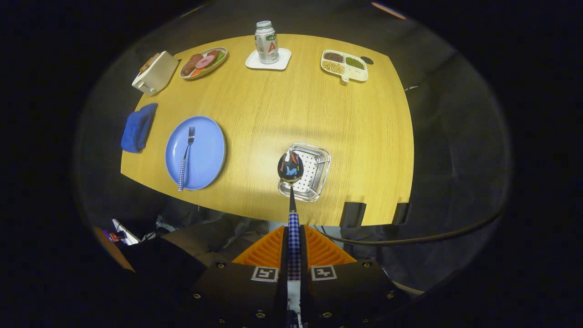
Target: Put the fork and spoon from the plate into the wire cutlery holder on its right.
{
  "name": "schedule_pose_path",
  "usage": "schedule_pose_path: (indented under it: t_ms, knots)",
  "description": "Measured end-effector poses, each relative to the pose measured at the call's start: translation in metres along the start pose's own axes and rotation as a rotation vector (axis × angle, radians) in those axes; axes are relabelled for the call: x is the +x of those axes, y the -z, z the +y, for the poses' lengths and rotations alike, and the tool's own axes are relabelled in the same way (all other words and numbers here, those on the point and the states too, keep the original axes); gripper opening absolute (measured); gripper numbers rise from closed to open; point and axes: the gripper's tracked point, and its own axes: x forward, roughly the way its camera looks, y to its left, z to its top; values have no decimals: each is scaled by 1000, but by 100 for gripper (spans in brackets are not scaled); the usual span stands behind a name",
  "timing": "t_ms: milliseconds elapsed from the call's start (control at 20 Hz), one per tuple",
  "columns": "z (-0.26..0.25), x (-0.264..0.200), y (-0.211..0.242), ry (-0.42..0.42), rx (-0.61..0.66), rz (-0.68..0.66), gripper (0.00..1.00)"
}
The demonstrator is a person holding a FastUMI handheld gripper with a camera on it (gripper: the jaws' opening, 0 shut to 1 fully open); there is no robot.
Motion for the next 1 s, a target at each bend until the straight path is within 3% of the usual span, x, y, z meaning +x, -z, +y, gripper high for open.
schedule_pose_path:
  t_ms: [300, 650, 1000]
  knots:
    - [-15, 5, 4, 49, -16, 85, 12]
    - [-21, 12, 4, 50, -52, 170, 12]
    - [-20, 22, -5, 33, -51, 146, 13]
